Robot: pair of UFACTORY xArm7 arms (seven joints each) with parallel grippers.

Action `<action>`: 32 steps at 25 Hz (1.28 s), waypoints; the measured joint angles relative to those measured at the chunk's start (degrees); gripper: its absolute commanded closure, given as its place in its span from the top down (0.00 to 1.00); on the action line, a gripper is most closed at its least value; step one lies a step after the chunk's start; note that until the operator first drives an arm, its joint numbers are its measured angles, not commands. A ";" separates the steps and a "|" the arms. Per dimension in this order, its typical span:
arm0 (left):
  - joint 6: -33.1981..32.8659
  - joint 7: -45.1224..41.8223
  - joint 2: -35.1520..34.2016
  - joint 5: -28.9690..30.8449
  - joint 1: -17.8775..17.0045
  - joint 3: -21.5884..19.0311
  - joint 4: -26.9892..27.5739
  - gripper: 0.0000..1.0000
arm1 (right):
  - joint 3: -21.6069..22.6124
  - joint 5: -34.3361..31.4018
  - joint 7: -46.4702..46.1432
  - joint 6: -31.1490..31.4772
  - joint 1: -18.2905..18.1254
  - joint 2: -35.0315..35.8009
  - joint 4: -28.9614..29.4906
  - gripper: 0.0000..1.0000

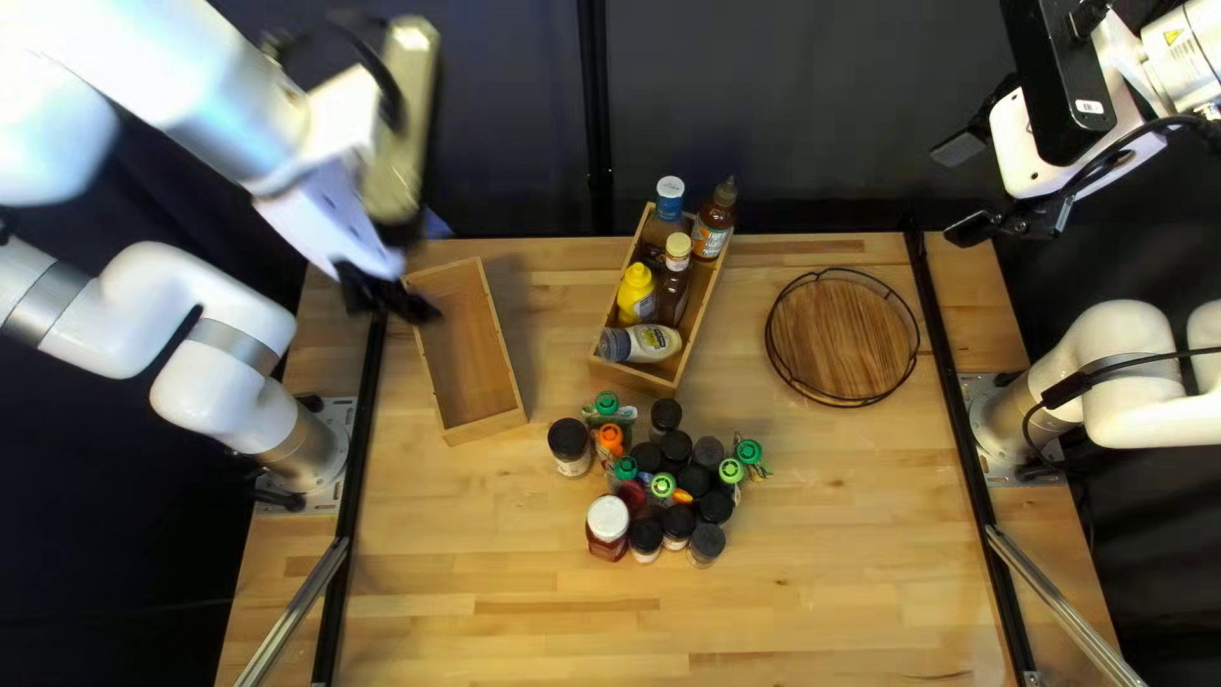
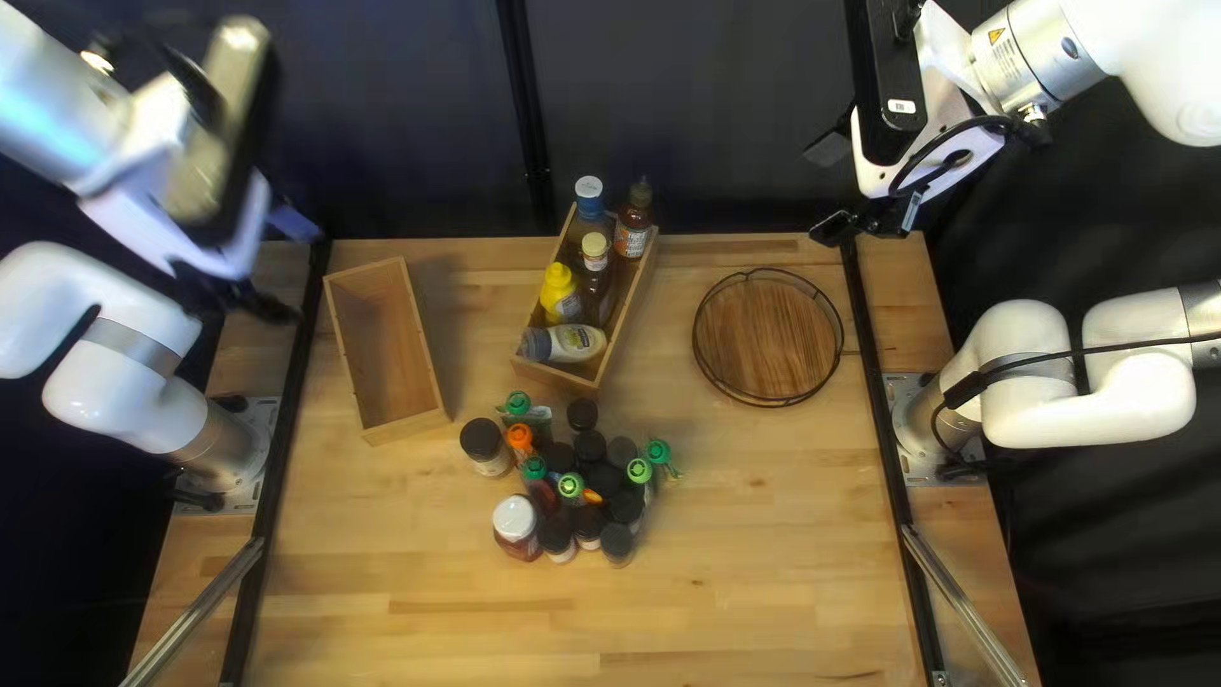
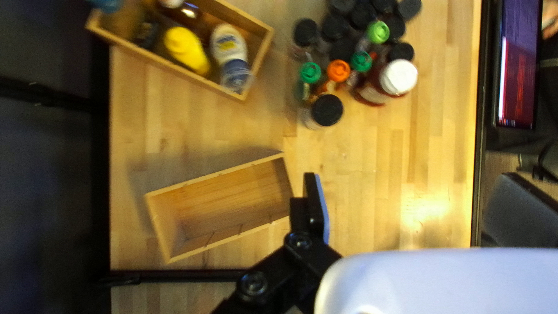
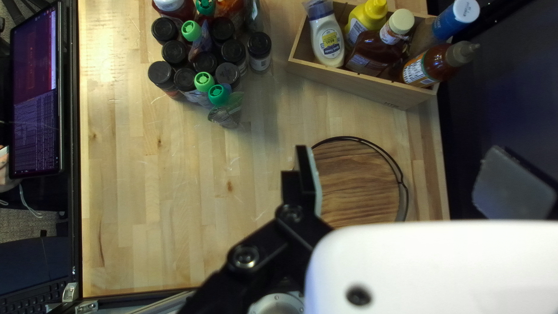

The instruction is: Separate condiments, baby food and spices and place it in 3 different racks/containers

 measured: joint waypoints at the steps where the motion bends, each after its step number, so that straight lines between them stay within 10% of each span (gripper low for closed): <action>1: -0.62 0.04 1.57 -0.33 -0.71 -0.68 0.03 1.00 | 0.00 0.00 0.00 0.00 0.00 0.00 0.00 1.00; 8: -2.63 -5.69 13.05 0.39 -3.33 -6.80 2.74 1.00 | 0.00 0.00 0.00 0.00 0.00 0.00 0.00 1.00; 19: -8.22 -40.33 23.54 5.20 -3.01 -15.43 1.97 1.00 | 0.00 0.00 0.00 0.00 0.00 0.00 0.00 1.00; 32: -20.19 -61.23 31.97 10.09 -0.17 -15.63 -5.97 1.00 | 0.00 0.00 0.00 0.00 0.00 0.00 0.00 1.00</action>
